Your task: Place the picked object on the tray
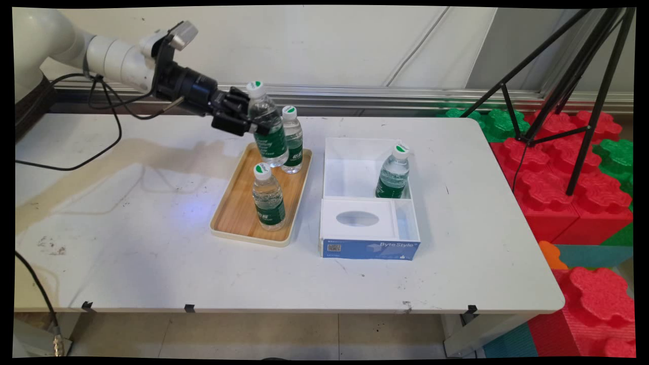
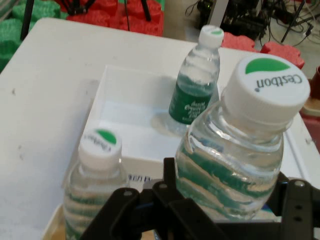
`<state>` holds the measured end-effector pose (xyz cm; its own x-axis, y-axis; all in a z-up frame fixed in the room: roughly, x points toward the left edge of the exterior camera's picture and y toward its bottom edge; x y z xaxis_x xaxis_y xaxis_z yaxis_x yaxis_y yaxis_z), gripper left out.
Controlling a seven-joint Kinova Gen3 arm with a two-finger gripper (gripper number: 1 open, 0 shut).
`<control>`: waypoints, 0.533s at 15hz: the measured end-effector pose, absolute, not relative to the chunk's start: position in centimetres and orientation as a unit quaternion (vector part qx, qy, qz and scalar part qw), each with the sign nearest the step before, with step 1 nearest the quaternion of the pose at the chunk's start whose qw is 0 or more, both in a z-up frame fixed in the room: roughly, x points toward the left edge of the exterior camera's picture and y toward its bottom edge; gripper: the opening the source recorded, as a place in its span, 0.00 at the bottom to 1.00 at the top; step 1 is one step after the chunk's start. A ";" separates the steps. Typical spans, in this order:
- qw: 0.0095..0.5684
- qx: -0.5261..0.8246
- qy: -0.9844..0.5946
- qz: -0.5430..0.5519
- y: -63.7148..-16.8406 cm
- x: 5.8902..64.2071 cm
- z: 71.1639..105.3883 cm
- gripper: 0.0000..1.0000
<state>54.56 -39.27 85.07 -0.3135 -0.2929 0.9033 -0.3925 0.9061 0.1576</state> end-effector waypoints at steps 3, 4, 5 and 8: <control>0.538 0.215 -0.814 0.047 -38.9 55.5 84.3 0.00; 0.535 0.216 -0.815 0.048 -38.8 55.8 84.0 0.00; 0.532 0.218 -0.817 0.050 -38.7 56.2 83.6 0.00; 0.522 0.222 -0.822 0.054 -38.7 57.1 82.6 0.00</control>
<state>57.10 -38.72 82.57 -0.3574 -0.3086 0.8815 -0.4216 0.8955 0.1426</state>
